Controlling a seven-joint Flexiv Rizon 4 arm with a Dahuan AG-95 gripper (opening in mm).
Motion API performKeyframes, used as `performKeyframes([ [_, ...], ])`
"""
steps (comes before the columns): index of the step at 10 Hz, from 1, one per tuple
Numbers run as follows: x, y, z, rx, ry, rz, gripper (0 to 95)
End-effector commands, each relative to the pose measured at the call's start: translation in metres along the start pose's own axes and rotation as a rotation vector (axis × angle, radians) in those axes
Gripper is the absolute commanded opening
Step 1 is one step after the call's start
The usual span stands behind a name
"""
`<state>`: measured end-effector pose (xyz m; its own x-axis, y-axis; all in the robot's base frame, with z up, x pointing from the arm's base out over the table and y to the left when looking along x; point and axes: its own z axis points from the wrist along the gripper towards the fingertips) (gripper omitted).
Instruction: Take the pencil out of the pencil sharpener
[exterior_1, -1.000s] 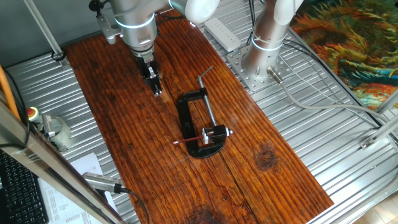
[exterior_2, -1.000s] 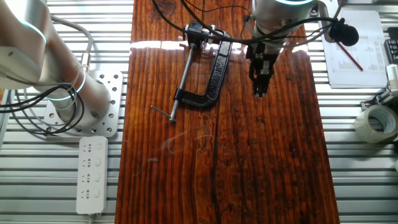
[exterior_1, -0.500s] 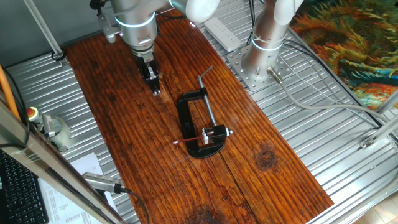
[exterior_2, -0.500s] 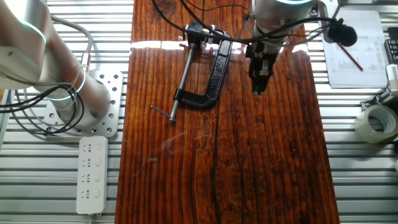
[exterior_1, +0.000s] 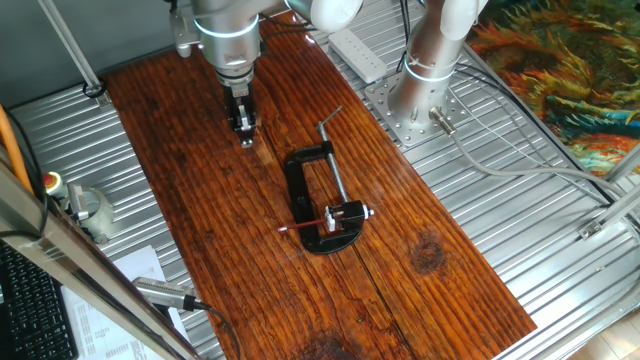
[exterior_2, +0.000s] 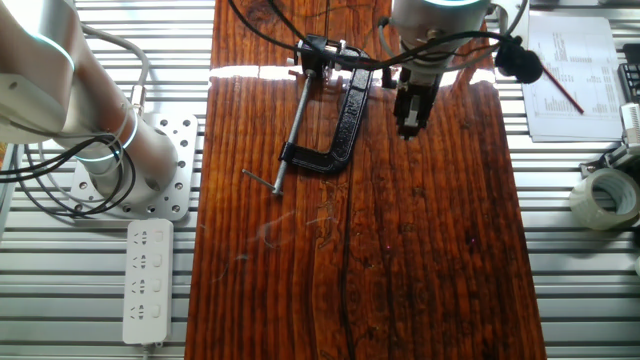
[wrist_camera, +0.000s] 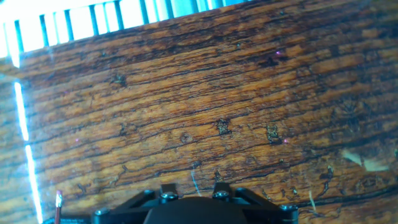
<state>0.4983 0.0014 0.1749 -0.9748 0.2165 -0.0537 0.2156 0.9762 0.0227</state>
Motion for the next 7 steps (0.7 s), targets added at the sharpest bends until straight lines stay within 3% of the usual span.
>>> performKeyframes([
  [1,-0.0002,0.0001,0.0,-0.002,0.001,0.004,0.0],
  [7,-0.0002,0.0,0.0001,-0.002,0.007,0.009,0.0],
])
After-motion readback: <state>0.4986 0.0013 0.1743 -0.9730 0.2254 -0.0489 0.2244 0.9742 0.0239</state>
